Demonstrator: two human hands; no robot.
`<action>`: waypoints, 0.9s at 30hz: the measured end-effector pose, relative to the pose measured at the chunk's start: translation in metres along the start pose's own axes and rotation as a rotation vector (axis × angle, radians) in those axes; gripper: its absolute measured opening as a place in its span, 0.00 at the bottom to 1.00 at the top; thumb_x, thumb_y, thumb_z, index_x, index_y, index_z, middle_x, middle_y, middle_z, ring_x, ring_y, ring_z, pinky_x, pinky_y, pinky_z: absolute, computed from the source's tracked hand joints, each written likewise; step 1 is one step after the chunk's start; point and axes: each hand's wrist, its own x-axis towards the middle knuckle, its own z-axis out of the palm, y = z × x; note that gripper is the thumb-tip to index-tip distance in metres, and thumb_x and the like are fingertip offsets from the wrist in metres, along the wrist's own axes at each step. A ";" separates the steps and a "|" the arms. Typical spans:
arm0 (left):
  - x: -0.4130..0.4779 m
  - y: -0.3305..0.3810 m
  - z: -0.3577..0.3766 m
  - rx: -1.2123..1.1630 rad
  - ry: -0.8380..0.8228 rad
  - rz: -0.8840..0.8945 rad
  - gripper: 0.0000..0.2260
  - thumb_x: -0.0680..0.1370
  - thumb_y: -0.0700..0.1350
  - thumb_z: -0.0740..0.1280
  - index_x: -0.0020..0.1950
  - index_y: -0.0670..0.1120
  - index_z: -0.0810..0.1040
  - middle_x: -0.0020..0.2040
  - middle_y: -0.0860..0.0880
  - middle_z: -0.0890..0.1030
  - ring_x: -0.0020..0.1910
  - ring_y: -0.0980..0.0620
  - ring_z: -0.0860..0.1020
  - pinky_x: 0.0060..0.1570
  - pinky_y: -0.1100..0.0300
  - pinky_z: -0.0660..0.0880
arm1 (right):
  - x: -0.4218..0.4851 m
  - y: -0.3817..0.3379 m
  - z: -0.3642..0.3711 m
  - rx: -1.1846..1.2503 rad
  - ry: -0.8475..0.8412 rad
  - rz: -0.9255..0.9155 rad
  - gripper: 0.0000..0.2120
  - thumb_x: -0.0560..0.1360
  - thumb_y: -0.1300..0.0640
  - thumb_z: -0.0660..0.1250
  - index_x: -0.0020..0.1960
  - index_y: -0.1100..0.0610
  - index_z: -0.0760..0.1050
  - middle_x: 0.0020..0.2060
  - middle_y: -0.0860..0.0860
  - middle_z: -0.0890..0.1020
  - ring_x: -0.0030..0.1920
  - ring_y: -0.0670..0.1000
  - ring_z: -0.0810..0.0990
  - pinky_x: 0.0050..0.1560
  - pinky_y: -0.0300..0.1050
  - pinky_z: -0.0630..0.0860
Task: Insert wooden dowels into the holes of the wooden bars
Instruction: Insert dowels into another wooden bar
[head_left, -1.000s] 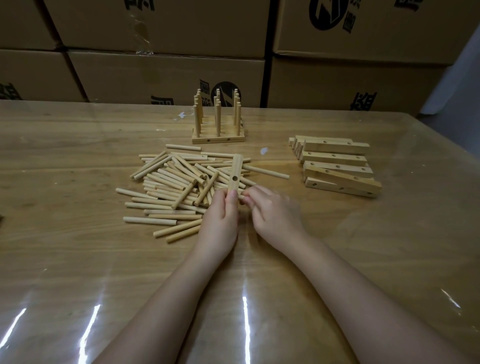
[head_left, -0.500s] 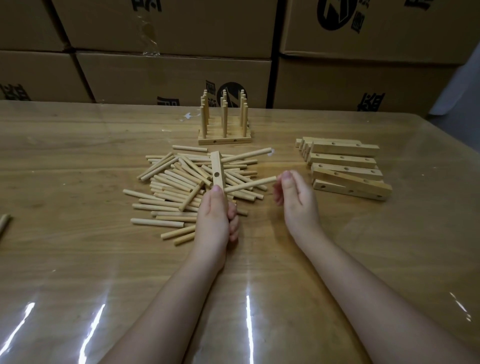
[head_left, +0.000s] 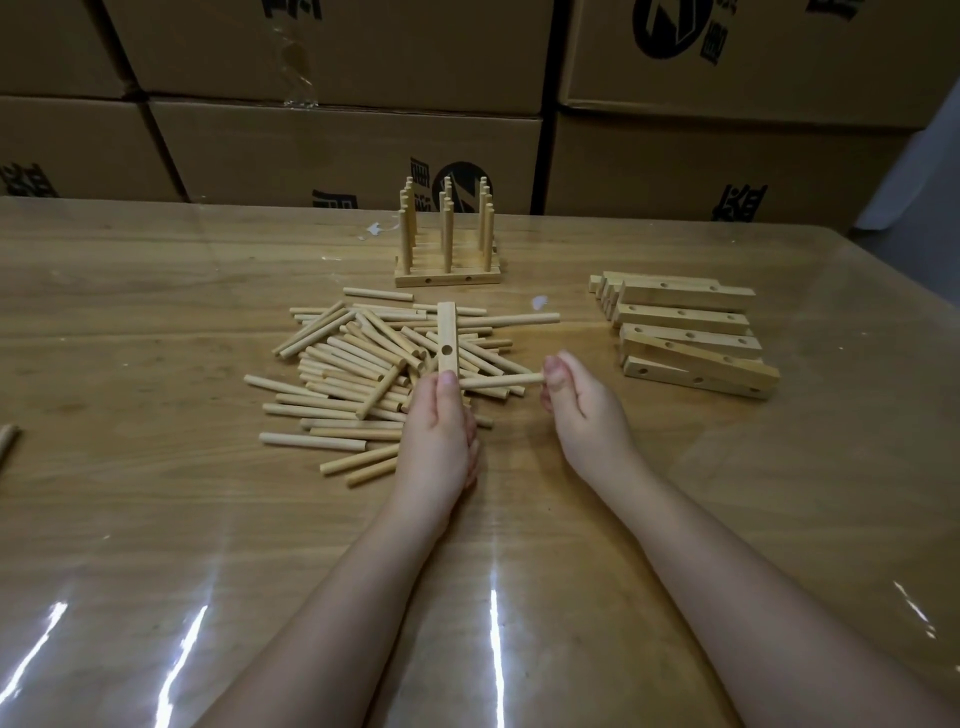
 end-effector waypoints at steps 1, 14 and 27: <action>-0.001 0.001 0.000 0.013 -0.007 0.009 0.13 0.84 0.48 0.50 0.41 0.46 0.64 0.28 0.48 0.63 0.19 0.57 0.60 0.17 0.68 0.57 | -0.001 0.000 0.001 0.045 0.007 0.023 0.15 0.80 0.48 0.52 0.38 0.51 0.67 0.29 0.54 0.72 0.33 0.59 0.73 0.38 0.59 0.73; 0.008 0.001 -0.009 -0.305 0.020 -0.117 0.12 0.84 0.51 0.51 0.47 0.46 0.67 0.26 0.52 0.66 0.19 0.57 0.60 0.18 0.69 0.57 | 0.011 0.005 -0.003 0.243 0.044 0.338 0.17 0.79 0.46 0.54 0.34 0.49 0.68 0.27 0.45 0.71 0.29 0.46 0.69 0.34 0.44 0.67; 0.015 0.004 -0.017 -0.636 0.000 -0.214 0.16 0.83 0.54 0.50 0.48 0.45 0.70 0.26 0.50 0.68 0.20 0.56 0.65 0.19 0.67 0.64 | 0.003 -0.005 0.008 -0.408 -0.437 -0.241 0.09 0.74 0.52 0.66 0.54 0.46 0.79 0.54 0.40 0.77 0.57 0.47 0.67 0.58 0.47 0.64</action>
